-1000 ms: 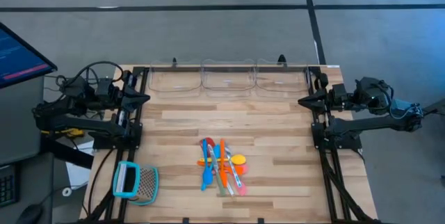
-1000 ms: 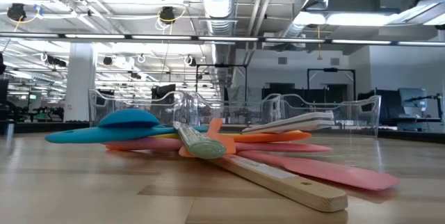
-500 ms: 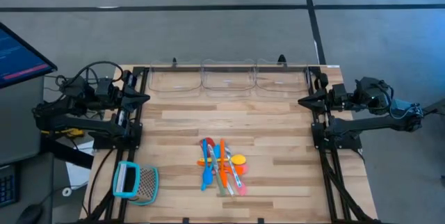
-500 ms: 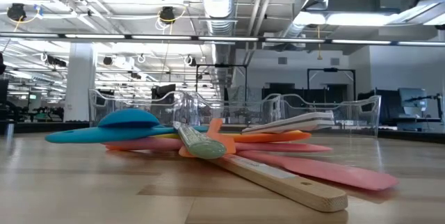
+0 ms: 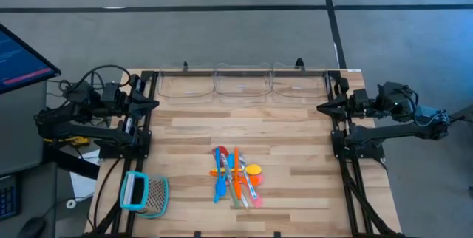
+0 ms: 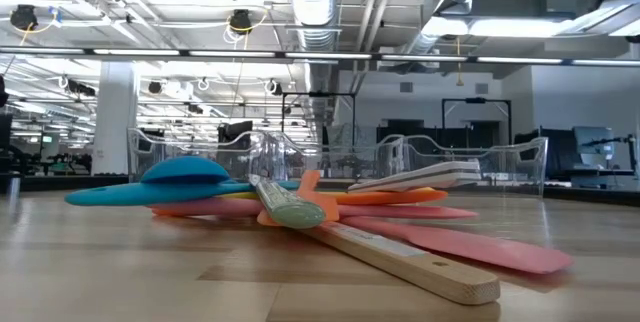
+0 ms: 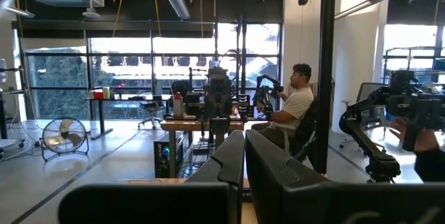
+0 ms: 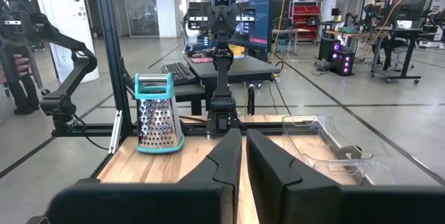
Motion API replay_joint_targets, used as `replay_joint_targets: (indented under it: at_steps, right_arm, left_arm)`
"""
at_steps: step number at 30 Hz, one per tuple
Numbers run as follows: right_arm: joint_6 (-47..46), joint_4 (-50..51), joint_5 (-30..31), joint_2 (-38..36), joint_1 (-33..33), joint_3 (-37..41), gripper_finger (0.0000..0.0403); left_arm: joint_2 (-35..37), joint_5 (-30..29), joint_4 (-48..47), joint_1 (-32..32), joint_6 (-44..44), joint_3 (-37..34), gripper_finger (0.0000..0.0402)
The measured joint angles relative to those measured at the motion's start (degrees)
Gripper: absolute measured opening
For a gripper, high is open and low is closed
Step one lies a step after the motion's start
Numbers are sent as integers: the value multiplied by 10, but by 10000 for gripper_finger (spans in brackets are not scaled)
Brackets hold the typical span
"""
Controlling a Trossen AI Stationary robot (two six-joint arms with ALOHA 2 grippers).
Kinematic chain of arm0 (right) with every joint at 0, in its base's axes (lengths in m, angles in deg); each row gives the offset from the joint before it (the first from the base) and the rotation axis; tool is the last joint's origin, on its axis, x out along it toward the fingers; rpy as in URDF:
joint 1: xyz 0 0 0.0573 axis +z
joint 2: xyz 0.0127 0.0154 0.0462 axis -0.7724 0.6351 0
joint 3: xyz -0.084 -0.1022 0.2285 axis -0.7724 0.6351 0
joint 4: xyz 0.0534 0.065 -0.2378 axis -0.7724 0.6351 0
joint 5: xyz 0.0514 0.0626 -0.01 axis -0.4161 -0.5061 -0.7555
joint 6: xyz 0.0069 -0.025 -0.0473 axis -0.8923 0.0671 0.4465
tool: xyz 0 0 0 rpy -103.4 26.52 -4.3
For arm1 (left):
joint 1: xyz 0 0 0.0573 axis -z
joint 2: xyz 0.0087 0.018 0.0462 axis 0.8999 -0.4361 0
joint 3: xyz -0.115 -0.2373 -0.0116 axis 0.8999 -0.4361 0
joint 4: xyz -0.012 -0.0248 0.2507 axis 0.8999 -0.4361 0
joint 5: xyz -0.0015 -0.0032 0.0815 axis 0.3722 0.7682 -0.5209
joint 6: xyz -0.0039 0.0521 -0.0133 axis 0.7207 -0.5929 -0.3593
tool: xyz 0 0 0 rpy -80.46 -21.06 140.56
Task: Pick & Place Kitchen Items
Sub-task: Put the white patterned table knife into the right transparent bin
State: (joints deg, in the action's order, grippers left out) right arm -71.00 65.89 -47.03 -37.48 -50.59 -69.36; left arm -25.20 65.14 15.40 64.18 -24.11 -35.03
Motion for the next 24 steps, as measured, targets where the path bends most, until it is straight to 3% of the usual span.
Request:
replay_joint_targets:
  at_steps: [8, 24]
  right_arm:
    - [48, -9, 0, 0, 0, 0, 24]
    - [46, -7, 0, 0, 0, 0, 22]
  left_arm:
    - [0, 0, 1, 0, 0, 0, 8]
    - [0, 0, 2, 0, 0, 0, 8]
